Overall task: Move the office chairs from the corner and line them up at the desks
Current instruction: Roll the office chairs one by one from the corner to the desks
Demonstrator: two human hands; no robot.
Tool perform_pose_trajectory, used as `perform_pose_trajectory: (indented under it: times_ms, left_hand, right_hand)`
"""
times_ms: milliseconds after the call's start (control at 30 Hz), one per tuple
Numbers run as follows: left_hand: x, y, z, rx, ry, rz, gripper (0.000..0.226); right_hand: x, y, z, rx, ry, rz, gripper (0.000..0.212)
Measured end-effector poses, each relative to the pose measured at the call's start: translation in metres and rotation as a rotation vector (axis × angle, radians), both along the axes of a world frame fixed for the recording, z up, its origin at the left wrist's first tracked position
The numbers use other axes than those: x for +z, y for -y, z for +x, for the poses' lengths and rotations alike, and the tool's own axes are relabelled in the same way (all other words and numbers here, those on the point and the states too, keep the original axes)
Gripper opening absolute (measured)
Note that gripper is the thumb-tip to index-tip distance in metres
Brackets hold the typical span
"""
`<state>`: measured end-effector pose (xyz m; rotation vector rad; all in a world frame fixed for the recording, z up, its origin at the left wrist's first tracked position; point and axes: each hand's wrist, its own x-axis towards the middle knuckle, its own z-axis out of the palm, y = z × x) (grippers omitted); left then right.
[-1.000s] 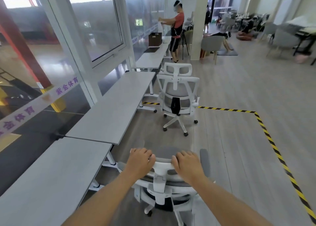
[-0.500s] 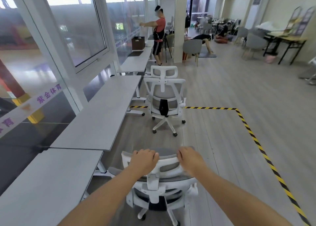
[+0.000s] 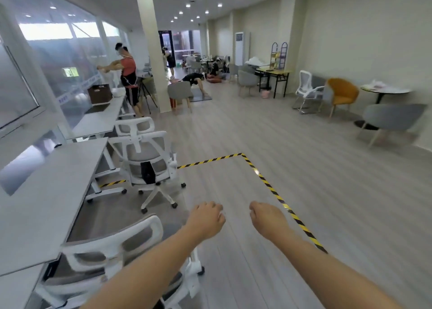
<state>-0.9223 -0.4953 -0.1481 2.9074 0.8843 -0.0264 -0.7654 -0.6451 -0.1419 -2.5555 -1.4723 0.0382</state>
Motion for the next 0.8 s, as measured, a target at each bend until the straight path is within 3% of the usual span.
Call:
perform_pose_trajectory:
  times_ms: [467, 800]
  left_hand:
    - [0.022, 0.430, 0.305, -0.602, 0.002, 0.029, 0.044]
    - [0.017, 0.685, 0.462, -1.031, -0.076, 0.024, 0.047]
  right_hand:
    - [0.011, 0.507, 0.199, -0.693, 0.004, 0.043, 0.040]
    - [-0.007, 0.766, 0.247, -1.168, -0.034, 0.025, 0.042]
